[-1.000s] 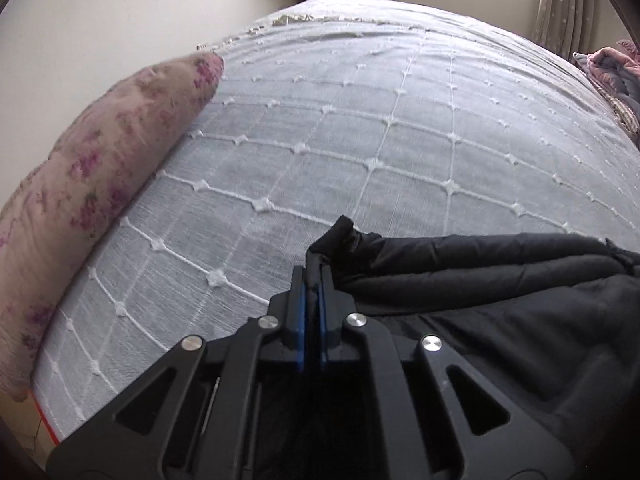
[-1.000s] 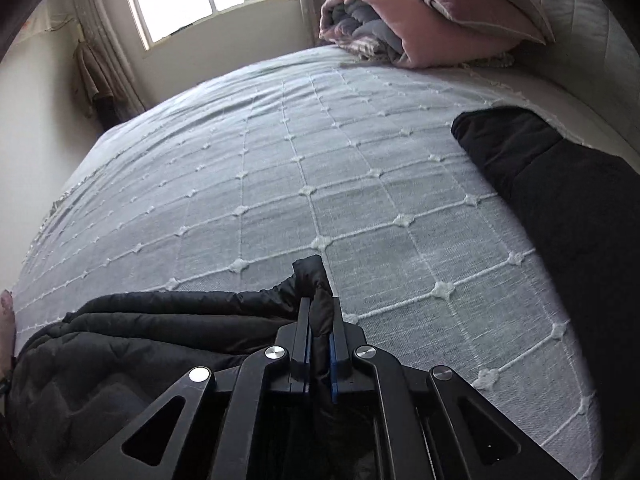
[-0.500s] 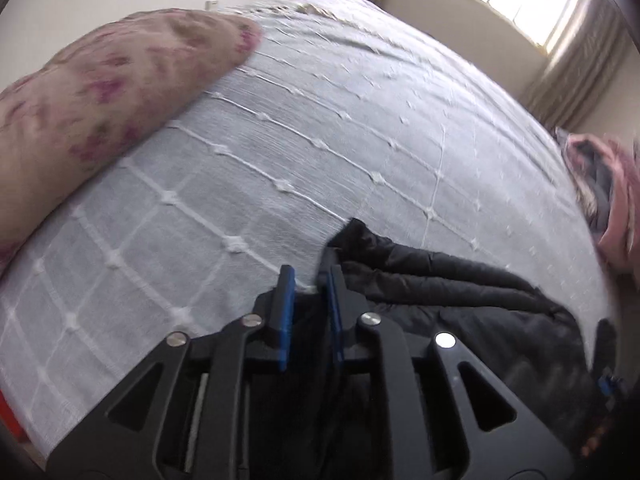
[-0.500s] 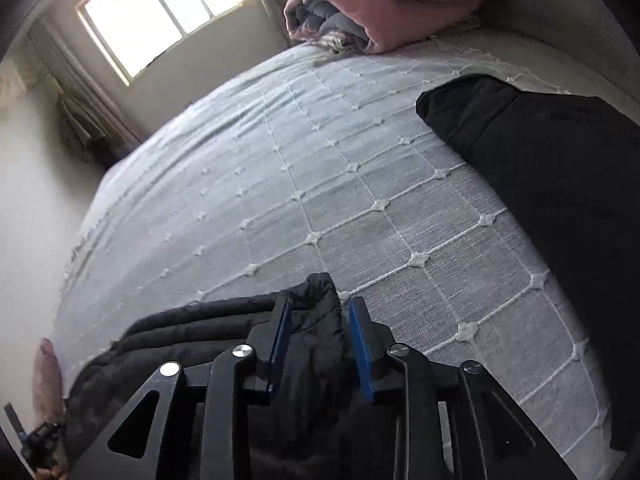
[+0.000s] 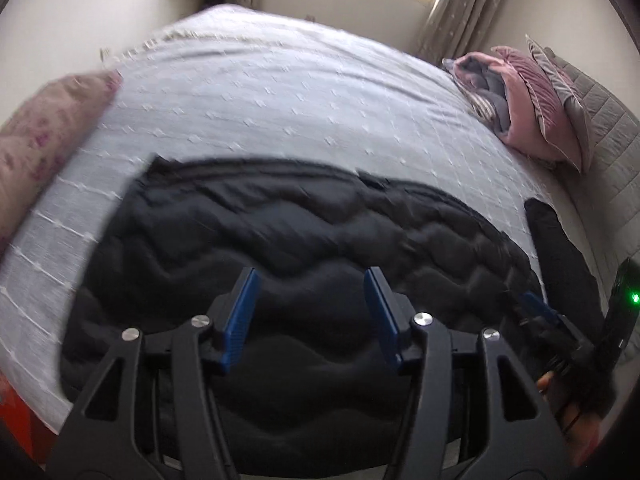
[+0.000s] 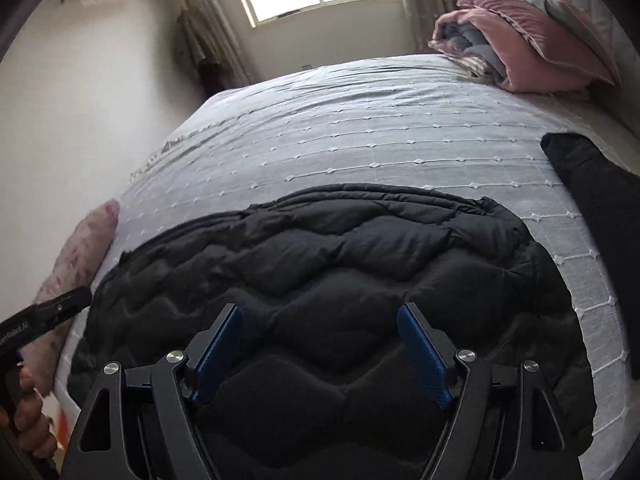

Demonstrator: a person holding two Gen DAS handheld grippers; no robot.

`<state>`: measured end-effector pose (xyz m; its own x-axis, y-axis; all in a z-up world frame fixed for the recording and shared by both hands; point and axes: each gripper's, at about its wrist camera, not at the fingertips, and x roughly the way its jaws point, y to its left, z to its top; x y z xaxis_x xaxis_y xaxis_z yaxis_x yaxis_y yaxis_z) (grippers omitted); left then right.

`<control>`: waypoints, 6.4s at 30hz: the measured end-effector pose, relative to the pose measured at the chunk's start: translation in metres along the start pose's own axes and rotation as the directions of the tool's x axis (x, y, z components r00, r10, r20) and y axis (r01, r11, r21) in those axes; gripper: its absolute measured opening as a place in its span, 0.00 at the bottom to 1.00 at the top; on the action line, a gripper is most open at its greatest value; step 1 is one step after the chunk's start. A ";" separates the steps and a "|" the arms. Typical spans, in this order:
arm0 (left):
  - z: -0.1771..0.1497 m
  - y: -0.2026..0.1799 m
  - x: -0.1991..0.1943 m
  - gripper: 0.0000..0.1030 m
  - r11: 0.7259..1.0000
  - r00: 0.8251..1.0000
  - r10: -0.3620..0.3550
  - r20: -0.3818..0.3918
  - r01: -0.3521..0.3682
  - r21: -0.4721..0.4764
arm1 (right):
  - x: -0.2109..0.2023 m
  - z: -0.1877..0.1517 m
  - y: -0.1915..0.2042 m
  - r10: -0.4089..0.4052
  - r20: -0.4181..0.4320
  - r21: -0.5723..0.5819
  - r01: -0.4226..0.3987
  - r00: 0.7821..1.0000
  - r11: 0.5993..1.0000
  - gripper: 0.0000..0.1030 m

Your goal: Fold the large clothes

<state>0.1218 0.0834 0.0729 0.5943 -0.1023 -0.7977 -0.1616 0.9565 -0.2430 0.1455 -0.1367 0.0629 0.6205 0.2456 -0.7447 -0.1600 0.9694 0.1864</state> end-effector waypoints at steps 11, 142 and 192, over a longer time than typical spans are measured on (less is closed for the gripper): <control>-0.027 0.002 0.073 0.42 0.997 0.997 0.078 0.004 -0.078 -0.003 | 0.051 -0.016 0.031 -0.042 -0.032 -0.196 0.035 0.999 0.980 0.78; -0.109 0.218 0.029 0.60 0.673 0.923 -0.361 0.133 0.357 -0.648 | -0.003 -0.066 -0.040 -0.240 -0.092 0.015 0.243 0.966 0.970 0.78; -0.074 0.091 -0.071 0.22 0.956 0.860 -0.265 0.436 0.293 0.004 | 0.036 -0.093 0.092 0.082 -0.201 -0.241 -0.131 0.976 0.962 0.07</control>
<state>0.0064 0.1571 0.0671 0.8976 -0.2223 -0.3807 0.0226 0.8856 -0.4639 0.0817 -0.0393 -0.0069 0.4378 0.3187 -0.8407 -0.4196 0.8994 0.1224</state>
